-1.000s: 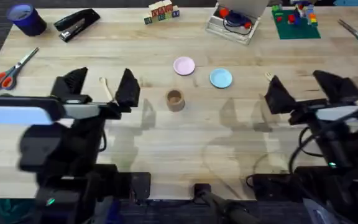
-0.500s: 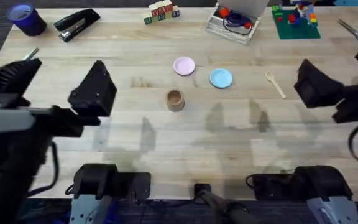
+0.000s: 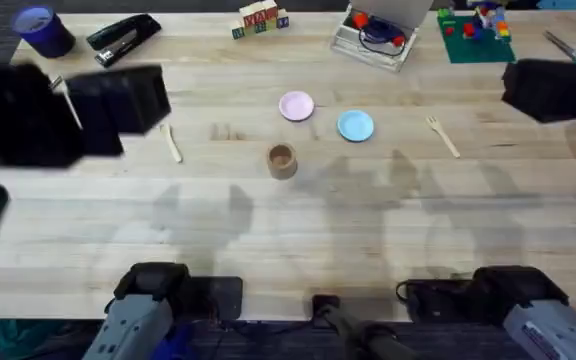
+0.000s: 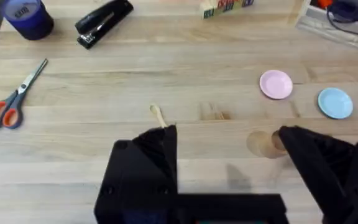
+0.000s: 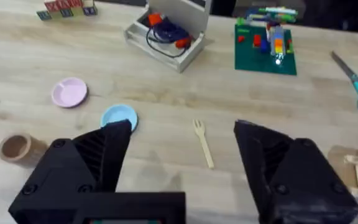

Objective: Pick up a utensil and set it on the pink plate, then put the other utensil in the container.

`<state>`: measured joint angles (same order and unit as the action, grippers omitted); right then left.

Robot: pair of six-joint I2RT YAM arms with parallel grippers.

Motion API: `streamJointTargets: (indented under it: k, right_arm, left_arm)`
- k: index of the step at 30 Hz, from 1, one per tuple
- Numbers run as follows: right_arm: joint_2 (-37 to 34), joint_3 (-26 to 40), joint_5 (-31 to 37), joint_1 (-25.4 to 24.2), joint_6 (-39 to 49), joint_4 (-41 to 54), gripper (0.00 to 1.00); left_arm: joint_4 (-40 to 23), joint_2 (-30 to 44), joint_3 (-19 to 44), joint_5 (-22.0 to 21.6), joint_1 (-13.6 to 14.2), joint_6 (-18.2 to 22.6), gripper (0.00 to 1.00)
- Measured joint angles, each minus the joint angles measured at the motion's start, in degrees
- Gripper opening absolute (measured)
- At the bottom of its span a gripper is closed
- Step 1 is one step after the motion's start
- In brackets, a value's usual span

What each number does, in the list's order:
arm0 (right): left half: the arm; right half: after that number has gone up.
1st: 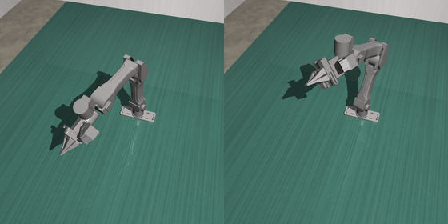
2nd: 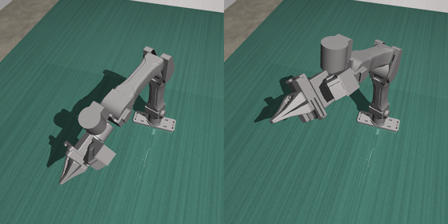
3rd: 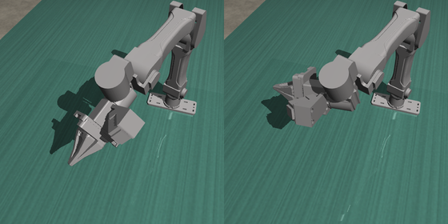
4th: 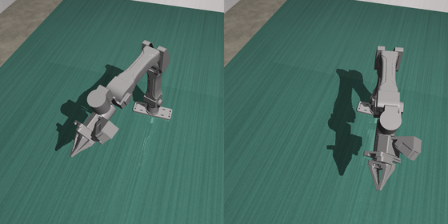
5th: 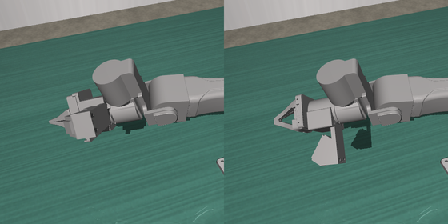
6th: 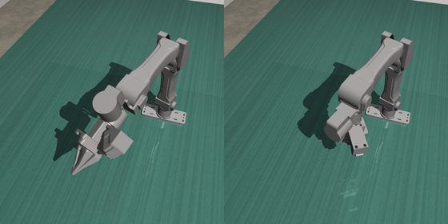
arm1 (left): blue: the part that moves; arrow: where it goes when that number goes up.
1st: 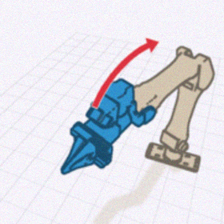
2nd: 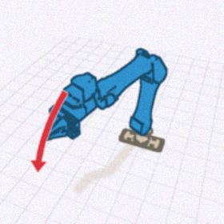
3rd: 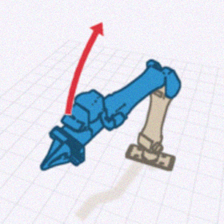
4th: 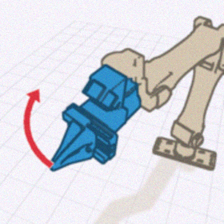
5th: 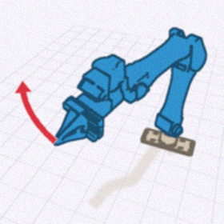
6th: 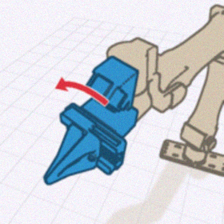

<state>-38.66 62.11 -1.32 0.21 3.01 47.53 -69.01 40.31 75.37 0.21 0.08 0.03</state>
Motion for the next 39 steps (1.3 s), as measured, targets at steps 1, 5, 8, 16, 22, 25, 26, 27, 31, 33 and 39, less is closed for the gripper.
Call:
streamJointTargets:
  k: [1,5,8,16,22,25,26,27,31,33,39]
  right_arm:
    - [-1.4,1.6,0.0,0.0,0.0,1.7,0.994]
    - [-7.2,7.5,0.0,0.0,0.0,8.8,0.993]
    - [-11.2,11.4,0.0,0.0,0.0,13.6,0.993]
    - [-19.1,18.9,0.0,0.0,0.0,21.8,0.995]
    - [-21.4,19.1,0.0,0.0,0.0,21.9,0.996]
    - [-21.5,19.1,0.0,0.0,0.0,21.9,0.996]
    - [-21.4,19.1,0.0,0.0,0.0,21.9,0.996]
    - [-21.4,19.1,0.0,0.0,0.0,21.8,0.996]
    - [-21.4,19.1,0.0,0.0,0.0,21.8,0.996]
    - [-21.4,19.1,0.0,0.0,0.0,21.7,0.996]
    - [-21.5,19.1,0.0,0.0,0.0,21.7,0.995]
  left_arm:
    - [-1.2,1.8,1.9,0.0,0.0,0.0,0.993]
    - [-8.3,9.6,10.2,0.0,0.0,0.0,0.993]
    - [-13.5,15.3,15.8,0.0,0.0,-0.3,0.992]
    - [-19.3,26.6,24.2,0.0,0.0,-2.7,0.993]
    - [-19.4,29.1,24.4,0.0,0.0,-3.3,0.993]
    - [-19.7,29.6,24.6,0.0,0.0,-3.5,0.992]
    - [-20.4,29.9,24.6,0.0,0.0,-3.6,0.993]
    - [-21.3,30.3,24.7,-0.1,0.0,-4.0,0.992]
    - [-27.0,33.2,24.9,-2.1,0.0,-6.5,0.993]
    - [-27.7,35.1,24.9,-3.7,0.0,-7.8,0.993]
    - [-22.9,37.2,20.1,-7.3,0.0,-12.4,0.993]
